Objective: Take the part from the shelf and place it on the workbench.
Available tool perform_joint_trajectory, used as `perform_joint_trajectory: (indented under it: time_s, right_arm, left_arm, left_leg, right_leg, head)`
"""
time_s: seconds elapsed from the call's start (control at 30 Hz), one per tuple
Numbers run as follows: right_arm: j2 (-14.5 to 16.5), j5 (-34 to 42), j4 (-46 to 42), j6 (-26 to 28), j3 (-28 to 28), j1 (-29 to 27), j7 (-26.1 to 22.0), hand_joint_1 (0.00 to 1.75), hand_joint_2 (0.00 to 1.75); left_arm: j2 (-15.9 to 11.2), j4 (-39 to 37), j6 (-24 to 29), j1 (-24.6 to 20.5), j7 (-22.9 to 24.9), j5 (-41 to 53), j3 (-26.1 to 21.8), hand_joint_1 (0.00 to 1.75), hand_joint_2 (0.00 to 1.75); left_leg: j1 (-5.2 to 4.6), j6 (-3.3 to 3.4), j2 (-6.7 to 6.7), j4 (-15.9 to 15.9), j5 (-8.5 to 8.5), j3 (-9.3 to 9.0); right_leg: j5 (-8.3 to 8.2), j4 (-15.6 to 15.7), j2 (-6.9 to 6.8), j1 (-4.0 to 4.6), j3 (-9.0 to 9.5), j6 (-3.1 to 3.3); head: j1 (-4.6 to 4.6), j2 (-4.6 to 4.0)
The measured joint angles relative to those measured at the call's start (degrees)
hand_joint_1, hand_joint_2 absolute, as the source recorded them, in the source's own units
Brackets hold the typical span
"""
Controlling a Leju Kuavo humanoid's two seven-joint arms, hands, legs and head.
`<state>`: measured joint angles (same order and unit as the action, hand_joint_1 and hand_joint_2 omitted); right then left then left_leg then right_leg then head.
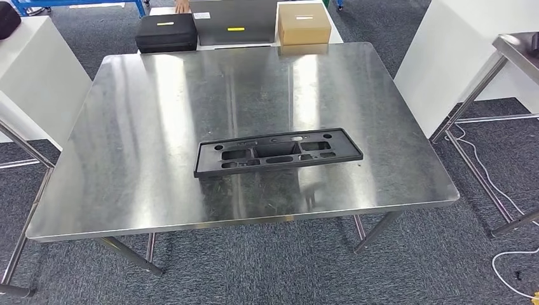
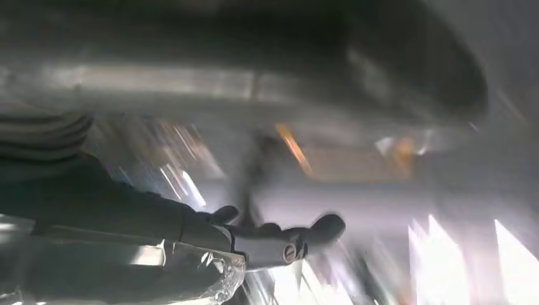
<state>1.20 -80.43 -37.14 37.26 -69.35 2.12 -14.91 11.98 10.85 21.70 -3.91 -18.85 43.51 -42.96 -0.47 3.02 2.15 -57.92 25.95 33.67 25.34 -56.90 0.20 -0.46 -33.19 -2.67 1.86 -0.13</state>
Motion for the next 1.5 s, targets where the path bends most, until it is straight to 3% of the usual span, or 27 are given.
perform_joint_trajectory:
  time_s: [0.13, 0.3, 0.43, 0.5, 0.6, 0.67, 0.73, 0.77, 0.8, 0.87, 0.9, 0.93, 1.0, 1.1, 1.17, 1.23, 1.27, 1.3, 1.33, 1.43, 1.5]
  right_arm:
    - [2.5, -3.2, 13.0, -5.2, -0.6, 1.0, 7.3, 0.00, 1.75]
    - [4.0, -3.4, 19.8, -11.3, -0.6, 2.1, 12.1, 0.00, 1.75]
    - [4.6, -2.9, 22.0, -12.4, -0.7, 2.6, 12.2, 0.00, 0.00]
    - [4.9, -2.8, 22.6, -12.4, -0.8, 2.8, 11.4, 0.00, 0.00]
    - [5.0, -2.7, 23.0, -12.4, -0.8, 3.1, 10.6, 0.00, 0.00]
    - [5.0, -2.7, 23.2, -12.3, -0.8, 3.3, 10.3, 0.00, 0.00]
    - [5.0, -2.8, 23.5, -12.3, -0.8, 3.4, 10.0, 0.00, 0.00]
    - [5.1, -2.8, 23.6, -12.3, -0.8, 3.4, 9.9, 0.00, 0.00]
    - [5.1, -2.8, 23.7, -12.3, -0.8, 3.3, 9.8, 0.00, 0.00]
    - [5.0, -2.7, 23.8, -12.3, -0.8, 3.3, 9.8, 0.00, 0.00]
    - [5.1, -2.8, 23.9, -12.3, -0.8, 3.4, 9.8, 0.00, 0.00]
    - [5.2, -2.9, 24.0, -12.3, -0.8, 3.6, 9.8, 0.00, 0.00]
    - [5.4, -3.0, 24.2, -12.3, -0.8, 3.7, 9.8, 0.00, 0.00]
    - [5.4, -3.0, 24.3, -12.3, -0.8, 3.7, 9.9, 0.00, 0.00]
    - [5.5, -3.0, 24.4, -12.3, -0.8, 3.7, 9.9, 0.00, 0.00]
    - [5.5, -3.0, 24.4, -12.3, -0.8, 3.7, 9.9, 0.00, 0.00]
    - [5.5, -3.0, 24.4, -12.3, -0.8, 3.6, 9.9, 0.00, 0.00]
    - [5.5, -3.0, 24.4, -12.3, -0.8, 3.5, 9.9, 0.00, 0.00]
    - [5.5, -3.0, 24.4, -12.3, -0.8, 3.5, 9.9, 0.00, 0.00]
    - [5.7, -3.2, 24.5, -12.3, -0.8, 3.6, 10.0, 0.00, 0.00]
    - [5.9, -3.5, 24.6, -12.3, -0.8, 3.6, 10.0, 0.00, 0.00]
  left_arm:
    - [-0.9, 0.0, 0.0, 0.0, 0.9, 1.1, 0.6, 0.00, 0.00]
    - [-1.8, 0.0, -0.2, 0.0, 2.2, 2.9, 1.4, 0.00, 0.00]
    - [-2.4, 0.0, -0.7, -0.1, 2.3, 4.1, 2.3, 0.00, 0.00]
    - [-2.7, 0.1, -1.0, -0.3, 2.4, 4.4, 2.7, 0.00, 0.00]
    - [-2.9, 0.2, -1.2, -0.5, 2.6, 4.6, 3.0, 0.00, 0.00]
    - [-3.0, 0.2, -1.3, -0.6, 2.7, 4.7, 3.0, 0.00, 0.00]
    - [-3.1, 0.2, -1.3, -0.8, 2.7, 4.8, 3.1, 0.00, 0.00]
    - [-3.1, 0.2, -1.3, -0.8, 2.7, 4.8, 3.1, 0.00, 0.00]
    - [-3.2, 0.2, -1.4, -0.8, 2.7, 4.8, 3.1, 0.00, 0.00]
    - [-3.2, 0.2, -1.4, -0.8, 2.8, 4.8, 3.1, 0.00, 0.00]
    - [-3.3, 0.3, -1.4, -0.8, 2.8, 4.8, 3.2, 0.00, 0.00]
    - [-3.4, 0.3, -1.4, -0.8, 2.8, 4.8, 3.2, 0.00, 0.00]
    - [-3.7, 0.4, -1.4, -0.9, 2.9, 4.9, 3.3, 0.00, 0.00]
    - [-3.9, 0.4, -1.4, -1.0, 2.9, 4.9, 3.5, 0.00, 0.00]
    - [-3.9, 0.4, -1.4, -1.0, 2.9, 4.9, 3.5, 0.00, 0.00]
    - [-3.9, 0.4, -1.4, -1.0, 2.9, 4.9, 3.6, 0.00, 0.00]
    - [-3.9, 0.4, -1.4, -1.0, 2.9, 4.9, 3.6, 0.00, 0.00]
    - [-3.9, 0.4, -1.4, -1.0, 2.9, 4.9, 3.6, 0.00, 0.00]
    - [-3.9, 0.4, -1.4, -1.0, 2.9, 4.9, 3.6, 0.00, 0.00]
    - [-4.1, 0.4, -1.4, -1.0, 2.9, 4.9, 3.6, 0.00, 0.00]
    - [-4.2, 0.4, -1.4, -1.0, 2.9, 5.0, 3.6, 0.00, 0.00]
  left_leg:
    - [0.09, -0.03, -0.01, 0.0, 0.00, -0.03]
    - [0.10, -0.05, 0.00, 0.0, -0.02, -0.07]
    - [-0.09, 0.20, 0.00, -0.1, 0.12, 0.02]
    - [-0.12, 0.67, -0.07, -0.1, 0.14, -0.11]
    - [0.57, 1.14, -0.56, 1.1, -0.49, -0.95]
    - [0.68, 1.29, -1.12, 1.4, -0.59, -1.17]
    - [0.68, 1.36, -1.86, 1.4, -0.55, -1.16]
    - [0.70, 1.29, -2.27, 1.4, -0.50, -1.13]
    - [0.76, 1.15, -2.65, 1.3, -0.43, -1.12]
    - [1.03, 0.52, -3.49, 1.1, -0.13, -1.26]
    - [1.04, 0.01, -3.90, 0.8, 0.17, -1.33]
    - [0.99, -0.58, -4.33, 0.5, 0.57, -1.43]
    - [0.78, -1.50, -5.07, 0.2, 1.19, -1.77]
    - [1.28, -2.30, -5.18, -0.5, 2.20, -2.05]
    - [1.58, -2.78, -3.70, -5.2, 5.41, -0.17]
    - [1.58, -2.88, -2.74, -13.0, 9.27, 3.53]
    - [1.58, -2.79, -2.64, -15.8, 10.02, 4.97]
    - [1.58, -2.59, -2.57, -16.5, 9.59, 5.52]
    - [1.56, -2.27, -2.36, -14.9, 8.04, 4.95]
    - [1.41, -0.82, 0.76, -3.8, 2.27, 0.01]
    - [1.07, -0.35, 1.75, -0.8, 1.44, -1.39]
  right_leg:
    - [0.04, 0.0, 0.00, 0.09, 0.01, 0.07]
    - [0.11, 0.0, -0.01, 0.10, 0.05, 0.17]
    - [0.03, 0.2, -0.01, -0.21, 0.17, 0.05]
    - [-0.09, 0.4, 0.04, -0.46, 0.29, -0.19]
    - [0.53, -0.8, 0.07, -0.29, -0.13, -0.28]
    - [3.14, -5.9, 0.01, -0.42, -2.54, 0.08]
    - [6.40, -13.5, -0.02, -0.55, -6.30, 0.24]
    - [7.09, -15.7, -0.04, -0.67, -7.36, 0.02]
    - [6.89, -15.8, -0.10, -0.84, -7.29, -0.41]
    - [4.39, -9.5, -0.98, -1.40, -3.66, -1.65]
    - [3.12, -5.7, -1.98, -1.53, -1.57, -2.04]
    - [2.20, -2.7, -2.65, -1.52, 0.13, -1.97]
    - [1.81, -1.1, -2.90, -1.19, 0.91, -0.82]
    - [1.72, -1.1, -1.34, -1.41, 1.11, 0.81]
    - [1.53, -1.1, -0.46, -1.41, 1.28, 1.49]
    - [1.46, -1.1, 0.51, -1.08, 1.20, 1.83]
    - [1.47, -1.1, 1.06, -0.92, 1.19, 1.89]
    - [1.47, -1.1, 1.69, -0.78, 1.23, 1.90]
    - [1.48, -1.1, 2.39, -0.68, 1.29, 1.90]
    - [1.47, -1.1, 4.50, -0.44, 1.44, 1.85]
    - [1.41, -1.1, 5.46, -0.44, 1.25, 1.67]
  head:
    - [0.02, 0.00]
    - [-0.01, 0.00]
    - [-0.01, 0.00]
    - [0.01, 0.00]
    - [-0.06, 0.00]
    - [-0.22, 0.00]
    - [-0.33, 0.00]
    - [-0.31, 0.00]
    - [-0.34, 0.00]
    - [-0.34, 0.00]
    - [-0.42, 0.00]
    - [-0.38, 0.00]
    - [-0.26, 0.00]
    - [-0.14, 0.00]
    - [-0.12, 0.00]
    - [-0.12, 0.00]
    - [-0.13, 0.00]
    - [-0.12, 0.00]
    - [-0.13, 0.00]
    - [-0.15, 0.00]
    - [-0.18, 0.00]
